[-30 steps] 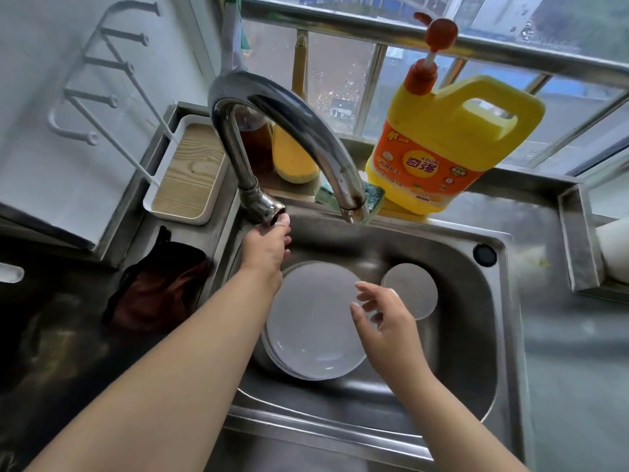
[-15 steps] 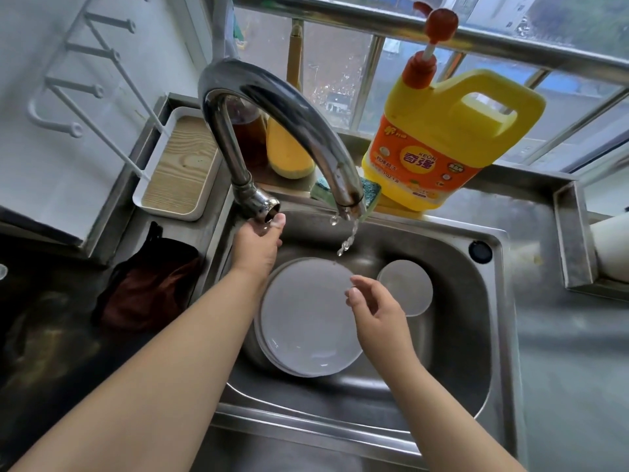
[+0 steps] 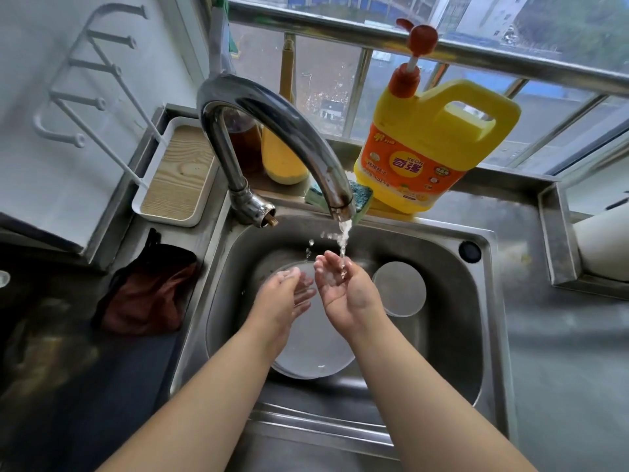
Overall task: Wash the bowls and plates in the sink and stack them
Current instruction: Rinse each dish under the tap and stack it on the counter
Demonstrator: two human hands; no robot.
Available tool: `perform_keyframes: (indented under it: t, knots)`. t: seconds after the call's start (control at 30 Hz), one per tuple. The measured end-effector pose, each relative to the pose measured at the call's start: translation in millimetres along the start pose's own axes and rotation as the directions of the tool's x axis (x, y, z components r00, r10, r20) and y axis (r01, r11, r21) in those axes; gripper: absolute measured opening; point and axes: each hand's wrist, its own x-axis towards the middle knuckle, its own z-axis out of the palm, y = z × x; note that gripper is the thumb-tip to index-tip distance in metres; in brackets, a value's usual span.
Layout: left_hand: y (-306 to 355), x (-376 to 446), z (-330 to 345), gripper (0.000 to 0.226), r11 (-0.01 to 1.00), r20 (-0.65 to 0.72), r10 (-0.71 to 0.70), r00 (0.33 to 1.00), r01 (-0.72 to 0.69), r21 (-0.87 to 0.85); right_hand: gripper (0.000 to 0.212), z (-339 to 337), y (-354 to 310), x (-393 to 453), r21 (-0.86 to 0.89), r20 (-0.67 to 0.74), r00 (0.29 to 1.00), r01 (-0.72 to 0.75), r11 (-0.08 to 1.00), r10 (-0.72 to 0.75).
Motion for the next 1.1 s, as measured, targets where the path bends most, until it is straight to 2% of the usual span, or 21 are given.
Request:
perform_keyframes:
  t: [0.13,0.3,0.33,0.37,0.4,0.47,0.53,0.6,0.63,0.7,0.8,0.93,1.03,1.1]
  knots:
    - [-0.2,2.2,4.5,0.032,0.999,0.028,-0.024,0.999,0.025,-0.034,0.033,-1.8,-4.7,-2.8,0.025,0.023,1.000,0.008,1.000,-0.008]
    - [-0.3,-0.3,11.1,0.031,0.999,0.055,-0.032,0.998,0.033,-0.018,0.030,1.0,-6.7,-9.5,-0.060,-0.006,0.999,0.054,0.997,-0.054]
    - [-0.8,-0.6,12.6,0.031,1.000,0.058,-0.031,0.998,0.031,-0.004,0.029,2.1,-6.2,-9.9,-0.098,-0.024,0.997,0.065,0.993,-0.067]
    - [-1.2,-0.8,14.2,0.031,0.999,0.062,-0.030,0.998,0.030,0.013,0.030,2.7,-6.0,-9.3,-0.217,-0.046,0.993,0.095,0.972,-0.107]
    - [-1.3,-1.2,15.8,0.031,0.999,0.067,-0.030,0.997,0.027,0.040,0.034,2.5,-6.2,-8.6,-0.430,-0.054,0.983,0.136,0.892,-0.176]
    - [-0.6,-2.2,19.7,0.031,0.991,0.093,-0.015,0.996,0.003,0.132,0.037,-0.8,-7.8,-9.4,-0.819,0.020,0.949,0.196,0.540,-0.314]
    - [1.6,-3.2,24.9,0.031,0.978,0.136,0.005,0.991,-0.033,0.208,0.039,-7.6,-11.8,-13.6,-0.930,0.194,0.904,0.293,0.223,-0.381]
    - [4.5,-5.4,31.2,0.030,0.966,0.173,0.025,0.985,-0.069,0.249,0.036,-16.8,-15.6,-18.3,-0.930,0.330,0.851,0.368,0.017,-0.408]
    - [5.3,-6.0,34.5,0.029,0.959,0.188,0.040,0.981,-0.090,0.269,0.034,-22.2,-17.2,-20.1,-0.928,0.353,0.837,0.369,-0.044,-0.419]
    - [6.2,-7.5,40.7,0.026,0.933,0.223,0.086,0.971,-0.157,0.323,0.030,-33.8,-21.5,-23.2,-0.930,0.355,0.825,0.359,-0.077,-0.440]
    - [7.8,-10.8,50.0,0.021,0.872,0.274,0.162,0.948,-0.267,0.410,0.022,-50.0,-29.4,-29.9,-0.934,0.338,0.813,0.351,-0.065,-0.474]
    - [13.9,-13.2,62.2,0.021,0.791,0.340,0.240,0.909,-0.387,0.473,0.026,-65.3,-35.8,-37.6,-0.936,0.322,0.817,0.350,-0.032,-0.478]
    - [17.3,-13.8,68.0,0.021,0.690,0.399,0.350,0.848,-0.521,0.503,0.032,-74.7,-38.1,-39.3,-0.932,0.339,0.809,0.358,-0.055,-0.480]
    - [16.6,-14.8,67.7,0.019,0.580,0.430,0.433,0.792,-0.610,0.540,0.035,-78.8,-37.9,-39.5,-0.919,0.379,0.782,0.383,-0.097,-0.495]
